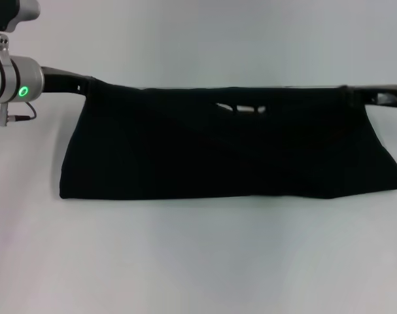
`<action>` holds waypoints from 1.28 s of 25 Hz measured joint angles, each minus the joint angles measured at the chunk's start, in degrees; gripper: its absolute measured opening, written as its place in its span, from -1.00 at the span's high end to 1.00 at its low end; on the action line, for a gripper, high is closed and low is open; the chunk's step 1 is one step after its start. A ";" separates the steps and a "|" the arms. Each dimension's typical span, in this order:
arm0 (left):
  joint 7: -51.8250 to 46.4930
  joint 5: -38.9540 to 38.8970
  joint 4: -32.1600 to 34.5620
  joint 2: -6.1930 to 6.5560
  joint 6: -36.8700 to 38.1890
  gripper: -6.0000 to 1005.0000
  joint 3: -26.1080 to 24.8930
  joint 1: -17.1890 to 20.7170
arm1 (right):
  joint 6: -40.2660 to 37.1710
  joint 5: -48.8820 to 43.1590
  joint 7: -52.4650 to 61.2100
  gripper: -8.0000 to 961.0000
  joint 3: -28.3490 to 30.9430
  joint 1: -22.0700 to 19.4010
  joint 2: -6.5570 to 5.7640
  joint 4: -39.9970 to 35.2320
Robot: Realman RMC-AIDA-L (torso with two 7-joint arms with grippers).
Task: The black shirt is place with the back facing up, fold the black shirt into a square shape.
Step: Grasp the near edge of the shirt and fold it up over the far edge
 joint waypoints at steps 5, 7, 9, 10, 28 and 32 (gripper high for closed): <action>0.01 0.02 0.00 -0.18 -2.64 0.97 0.19 -0.76 | 3.13 0.06 0.04 0.91 -0.07 1.94 0.63 -0.15; 0.01 0.03 0.00 -0.18 -3.26 0.97 0.23 -1.04 | 3.36 0.13 0.19 0.91 -0.08 2.24 0.46 -0.33; -0.05 0.03 0.00 -0.16 -3.55 0.97 0.21 -1.41 | 3.37 0.20 0.36 0.91 -0.09 2.46 0.01 -0.37; -0.14 0.03 0.02 -0.12 -3.61 0.97 0.16 -1.53 | 3.27 0.22 0.45 0.91 -0.09 2.58 -0.23 -0.42; -0.74 -0.57 0.06 0.02 -4.83 0.97 -0.22 -3.07 | 2.57 0.17 2.17 0.91 -0.81 3.98 -3.16 -0.20; -0.82 -0.59 -0.84 -0.11 -5.43 0.97 -0.07 -3.16 | 2.82 0.20 2.15 0.91 -0.74 3.99 -2.82 -0.01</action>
